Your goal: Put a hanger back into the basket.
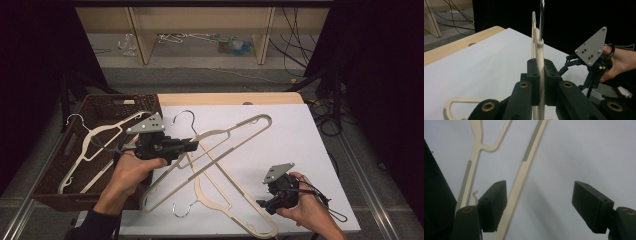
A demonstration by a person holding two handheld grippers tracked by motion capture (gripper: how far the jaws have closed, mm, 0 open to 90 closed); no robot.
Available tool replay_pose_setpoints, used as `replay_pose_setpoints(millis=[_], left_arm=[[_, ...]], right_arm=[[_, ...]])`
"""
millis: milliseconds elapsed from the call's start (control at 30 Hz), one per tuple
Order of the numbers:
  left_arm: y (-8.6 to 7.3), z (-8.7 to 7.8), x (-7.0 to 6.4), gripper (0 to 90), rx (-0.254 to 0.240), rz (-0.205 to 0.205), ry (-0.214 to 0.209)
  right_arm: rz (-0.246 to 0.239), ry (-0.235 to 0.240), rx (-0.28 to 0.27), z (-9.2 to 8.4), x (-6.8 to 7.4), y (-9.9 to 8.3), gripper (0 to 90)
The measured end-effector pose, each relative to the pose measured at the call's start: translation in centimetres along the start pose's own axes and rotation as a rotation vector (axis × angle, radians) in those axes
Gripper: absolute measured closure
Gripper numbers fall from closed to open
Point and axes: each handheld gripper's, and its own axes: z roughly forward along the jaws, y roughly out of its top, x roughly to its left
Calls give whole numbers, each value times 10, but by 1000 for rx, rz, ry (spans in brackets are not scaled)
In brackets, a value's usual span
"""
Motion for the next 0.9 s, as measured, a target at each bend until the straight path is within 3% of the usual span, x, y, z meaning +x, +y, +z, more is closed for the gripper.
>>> replay_pose_setpoints(millis=[433,900], left_arm=[[16,-53,16,853,-134,-26,63],[22,-125,41,853,-305,-57,176]], right_arm=[[-6,9,10,1,0,0,292],[1,16,14,2,0,0,291]])
